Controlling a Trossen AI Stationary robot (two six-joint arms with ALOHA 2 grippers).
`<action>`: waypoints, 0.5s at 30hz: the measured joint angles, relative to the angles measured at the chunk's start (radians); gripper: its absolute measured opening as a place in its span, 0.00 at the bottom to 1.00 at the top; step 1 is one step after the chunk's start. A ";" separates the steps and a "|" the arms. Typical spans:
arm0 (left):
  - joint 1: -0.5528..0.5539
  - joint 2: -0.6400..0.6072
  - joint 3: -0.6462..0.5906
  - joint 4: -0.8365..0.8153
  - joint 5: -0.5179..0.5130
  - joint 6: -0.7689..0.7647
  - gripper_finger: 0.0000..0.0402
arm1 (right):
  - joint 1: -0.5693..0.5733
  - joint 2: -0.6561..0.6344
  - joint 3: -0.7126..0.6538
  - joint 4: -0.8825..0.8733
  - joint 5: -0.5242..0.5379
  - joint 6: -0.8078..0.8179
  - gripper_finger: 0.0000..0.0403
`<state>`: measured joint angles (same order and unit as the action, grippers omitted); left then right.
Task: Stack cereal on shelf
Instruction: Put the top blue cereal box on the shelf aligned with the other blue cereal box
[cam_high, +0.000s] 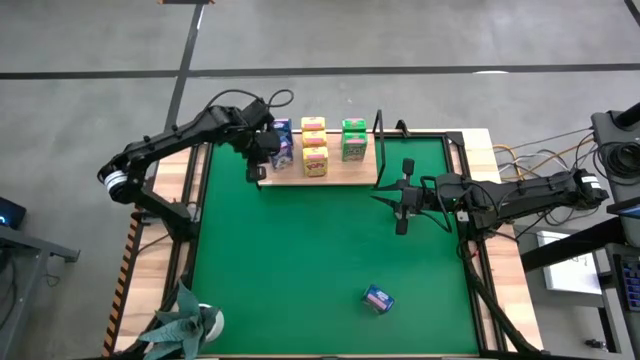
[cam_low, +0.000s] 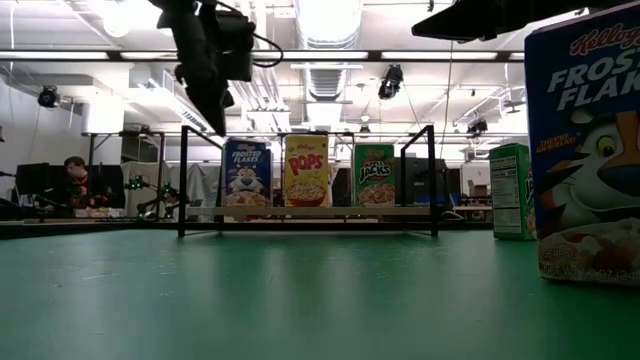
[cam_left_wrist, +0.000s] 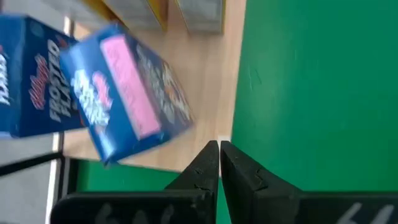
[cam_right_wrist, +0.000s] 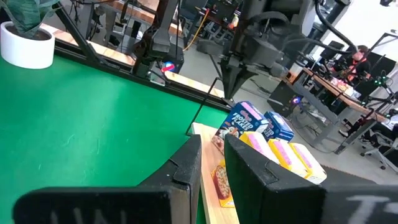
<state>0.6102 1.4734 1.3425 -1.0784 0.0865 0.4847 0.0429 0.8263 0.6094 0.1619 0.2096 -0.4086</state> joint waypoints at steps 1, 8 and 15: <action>0.000 0.000 -0.006 0.020 0.000 0.000 0.00 | 0.000 0.000 0.000 0.000 0.000 -0.001 0.15; 0.000 0.002 -0.026 0.091 -0.137 -0.001 0.00 | 0.000 0.000 0.000 0.000 0.000 -0.004 0.15; 0.001 0.002 -0.027 0.095 -0.233 -0.007 0.00 | 0.000 0.000 0.000 0.000 0.000 -0.011 0.15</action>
<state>0.6113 1.4750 1.3155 -0.9838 -0.1462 0.4774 0.0429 0.8265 0.6094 0.1622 0.2096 -0.4194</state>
